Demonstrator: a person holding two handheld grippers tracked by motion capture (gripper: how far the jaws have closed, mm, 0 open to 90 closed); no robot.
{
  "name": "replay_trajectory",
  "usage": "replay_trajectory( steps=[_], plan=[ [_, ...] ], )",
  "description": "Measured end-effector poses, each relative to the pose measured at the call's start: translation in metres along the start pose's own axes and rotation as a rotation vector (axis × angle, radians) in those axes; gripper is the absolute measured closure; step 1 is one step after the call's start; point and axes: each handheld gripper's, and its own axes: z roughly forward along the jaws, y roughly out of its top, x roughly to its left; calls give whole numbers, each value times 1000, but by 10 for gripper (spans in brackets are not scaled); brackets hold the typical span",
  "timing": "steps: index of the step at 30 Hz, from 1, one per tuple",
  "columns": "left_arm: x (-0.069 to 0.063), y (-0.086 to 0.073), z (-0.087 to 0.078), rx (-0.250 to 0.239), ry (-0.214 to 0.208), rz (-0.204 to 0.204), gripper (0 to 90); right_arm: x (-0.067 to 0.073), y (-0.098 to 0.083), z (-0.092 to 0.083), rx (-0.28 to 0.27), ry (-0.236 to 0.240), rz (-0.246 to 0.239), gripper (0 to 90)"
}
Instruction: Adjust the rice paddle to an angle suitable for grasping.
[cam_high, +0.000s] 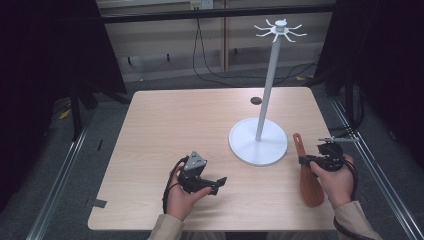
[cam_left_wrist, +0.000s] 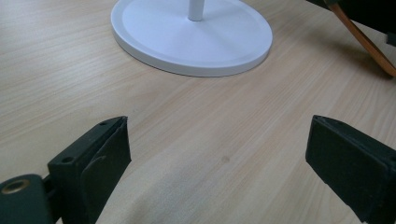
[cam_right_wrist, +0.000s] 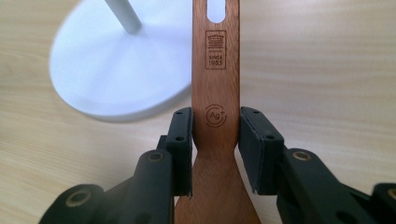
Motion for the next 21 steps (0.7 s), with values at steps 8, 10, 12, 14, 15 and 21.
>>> replay_trajectory(
  steps=[8,10,12,14,15,21],
  plan=[
    [-1,0,1,0,1,6,66,9,-1,-17,-203,53,-44,670],
    [-1,0,1,-2,0,4,66,11,-2,-20,-246,53,-51,670],
    [-1,-1,1,-5,-2,5,66,12,-3,-24,-270,58,-50,670],
    [-1,-1,2,-4,1,6,66,13,-2,-26,-286,63,-54,670],
    [-1,-1,2,-4,1,6,65,14,-2,-27,-298,65,-54,670],
    [-1,-1,2,-4,-2,6,64,17,1,-32,-354,77,-64,670]
  ],
)
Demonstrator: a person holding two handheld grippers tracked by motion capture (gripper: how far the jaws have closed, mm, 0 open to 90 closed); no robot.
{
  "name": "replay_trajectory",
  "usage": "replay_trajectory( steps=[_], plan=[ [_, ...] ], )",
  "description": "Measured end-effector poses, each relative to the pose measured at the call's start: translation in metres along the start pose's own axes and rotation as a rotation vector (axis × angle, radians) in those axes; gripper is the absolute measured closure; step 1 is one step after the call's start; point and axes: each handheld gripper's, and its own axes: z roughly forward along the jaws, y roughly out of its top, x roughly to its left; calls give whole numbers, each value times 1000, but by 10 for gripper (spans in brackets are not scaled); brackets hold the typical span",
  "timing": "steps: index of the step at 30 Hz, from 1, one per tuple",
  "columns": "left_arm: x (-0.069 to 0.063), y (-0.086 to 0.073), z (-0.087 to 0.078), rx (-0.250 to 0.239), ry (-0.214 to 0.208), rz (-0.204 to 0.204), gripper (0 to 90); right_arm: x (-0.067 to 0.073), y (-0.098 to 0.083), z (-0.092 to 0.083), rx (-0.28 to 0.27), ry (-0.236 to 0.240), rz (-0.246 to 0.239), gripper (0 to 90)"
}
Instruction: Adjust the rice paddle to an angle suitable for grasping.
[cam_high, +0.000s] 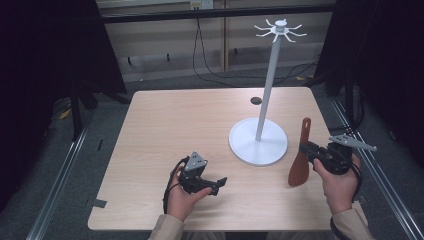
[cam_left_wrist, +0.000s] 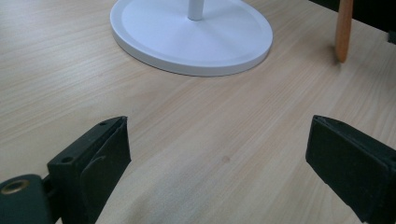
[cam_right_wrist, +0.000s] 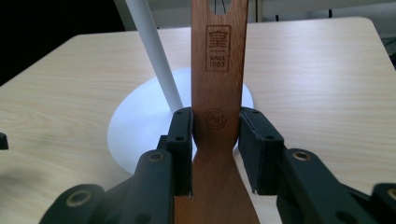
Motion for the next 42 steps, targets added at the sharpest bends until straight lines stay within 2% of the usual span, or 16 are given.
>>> replay_trajectory(
  steps=[6,20,25,31,33,34,36,37,39,42],
  plan=[
    [0,0,0,-4,4,-1,64,8,10,-5,-76,7,-27,670],
    [2,0,-1,-8,4,-4,64,23,36,-10,-180,30,-83,669],
    [3,-1,-1,-2,6,1,64,32,51,-15,-233,47,-107,669],
    [3,-1,-2,-7,11,-3,64,37,61,-18,-281,59,-117,669],
    [2,-1,-2,-8,10,-2,64,39,65,-20,-309,61,-115,669],
    [2,-1,-2,-7,10,-4,64,40,67,-22,-347,64,-121,669],
    [3,-1,-2,-8,8,-4,64,40,68,-23,-354,65,-121,669],
    [3,-2,-3,-5,16,-2,64,42,70,-24,-386,77,-119,669],
    [2,-1,-3,-5,14,-1,64,43,72,-26,-408,78,-121,669],
    [3,-1,-3,-10,12,0,64,44,75,-27,-425,77,-124,669]
  ],
)
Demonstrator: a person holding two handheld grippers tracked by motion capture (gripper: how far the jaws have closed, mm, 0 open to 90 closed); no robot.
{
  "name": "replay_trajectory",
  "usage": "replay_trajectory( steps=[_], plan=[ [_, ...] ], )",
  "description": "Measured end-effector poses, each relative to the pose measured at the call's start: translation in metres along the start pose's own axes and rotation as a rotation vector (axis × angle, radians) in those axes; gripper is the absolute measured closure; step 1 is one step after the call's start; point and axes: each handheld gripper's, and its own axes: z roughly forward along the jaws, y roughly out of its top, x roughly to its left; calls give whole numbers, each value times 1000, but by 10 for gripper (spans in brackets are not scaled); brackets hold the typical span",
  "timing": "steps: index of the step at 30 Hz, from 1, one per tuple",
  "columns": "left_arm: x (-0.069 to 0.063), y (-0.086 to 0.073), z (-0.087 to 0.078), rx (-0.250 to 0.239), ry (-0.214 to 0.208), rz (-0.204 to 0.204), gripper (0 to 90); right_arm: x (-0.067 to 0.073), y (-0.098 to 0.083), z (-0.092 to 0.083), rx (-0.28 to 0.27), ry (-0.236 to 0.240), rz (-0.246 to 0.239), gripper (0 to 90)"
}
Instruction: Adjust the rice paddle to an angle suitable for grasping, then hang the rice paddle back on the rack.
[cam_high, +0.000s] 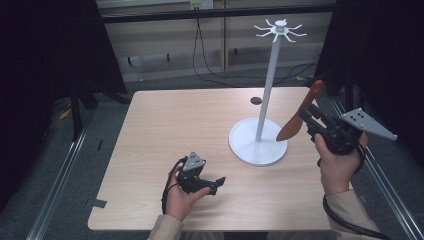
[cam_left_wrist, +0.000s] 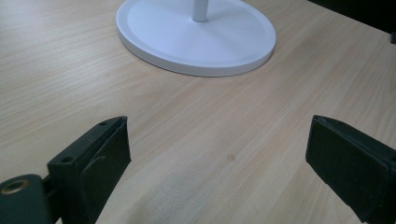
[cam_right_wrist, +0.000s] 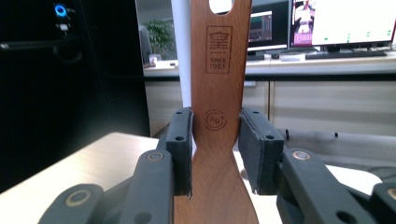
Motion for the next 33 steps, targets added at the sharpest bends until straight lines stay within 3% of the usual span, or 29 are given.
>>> replay_trajectory(
  steps=[8,20,33],
  plan=[
    [0,0,0,-5,-4,-3,64,8,14,3,-69,23,-13,668],
    [4,-3,-1,2,5,-7,65,17,27,13,-87,46,-45,668],
    [3,-2,-3,-11,7,-17,65,25,53,33,-91,53,-70,668]
  ],
)
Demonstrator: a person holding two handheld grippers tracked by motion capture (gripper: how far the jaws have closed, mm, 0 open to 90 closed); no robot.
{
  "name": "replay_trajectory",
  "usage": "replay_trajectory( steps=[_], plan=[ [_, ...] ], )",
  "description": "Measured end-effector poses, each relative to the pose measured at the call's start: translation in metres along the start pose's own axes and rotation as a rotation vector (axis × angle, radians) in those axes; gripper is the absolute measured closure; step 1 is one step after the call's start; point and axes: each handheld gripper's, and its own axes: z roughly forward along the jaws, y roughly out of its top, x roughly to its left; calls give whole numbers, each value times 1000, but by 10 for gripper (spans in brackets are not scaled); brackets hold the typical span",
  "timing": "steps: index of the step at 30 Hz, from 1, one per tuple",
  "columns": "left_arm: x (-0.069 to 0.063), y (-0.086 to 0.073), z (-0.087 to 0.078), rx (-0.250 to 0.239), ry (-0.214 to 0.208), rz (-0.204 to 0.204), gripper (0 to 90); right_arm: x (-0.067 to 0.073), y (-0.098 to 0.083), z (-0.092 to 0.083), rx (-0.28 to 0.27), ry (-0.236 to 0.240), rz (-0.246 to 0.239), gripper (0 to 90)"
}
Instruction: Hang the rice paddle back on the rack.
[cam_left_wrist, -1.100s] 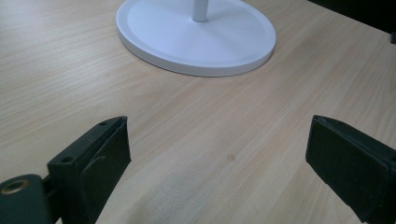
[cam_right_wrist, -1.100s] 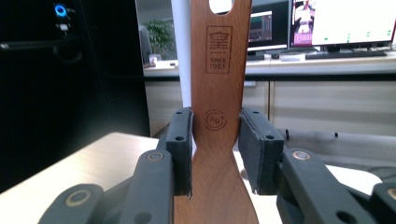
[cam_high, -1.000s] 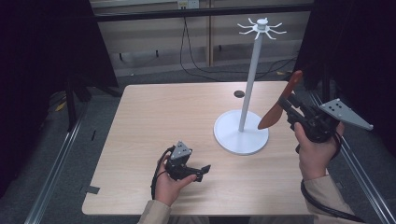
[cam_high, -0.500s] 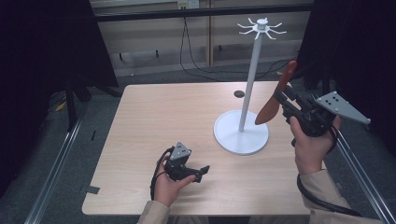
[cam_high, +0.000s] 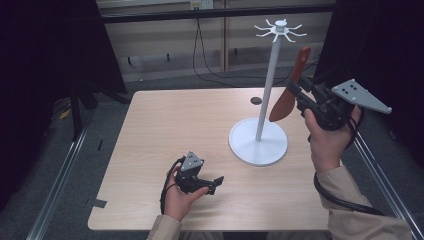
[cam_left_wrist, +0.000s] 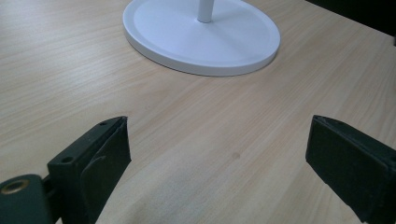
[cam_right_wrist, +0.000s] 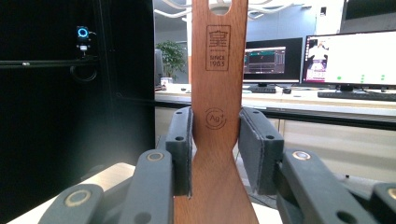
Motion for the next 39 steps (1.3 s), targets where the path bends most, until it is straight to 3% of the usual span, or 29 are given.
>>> replay_trajectory(
  steps=[15,32,39],
  plan=[
    [2,0,-1,-5,-1,-5,65,1,16,22,22,-6,-7,668],
    [4,1,-4,-16,4,-12,65,0,9,37,67,-13,15,666],
    [5,1,-5,-20,4,-15,65,0,7,39,61,-18,16,666]
  ],
)
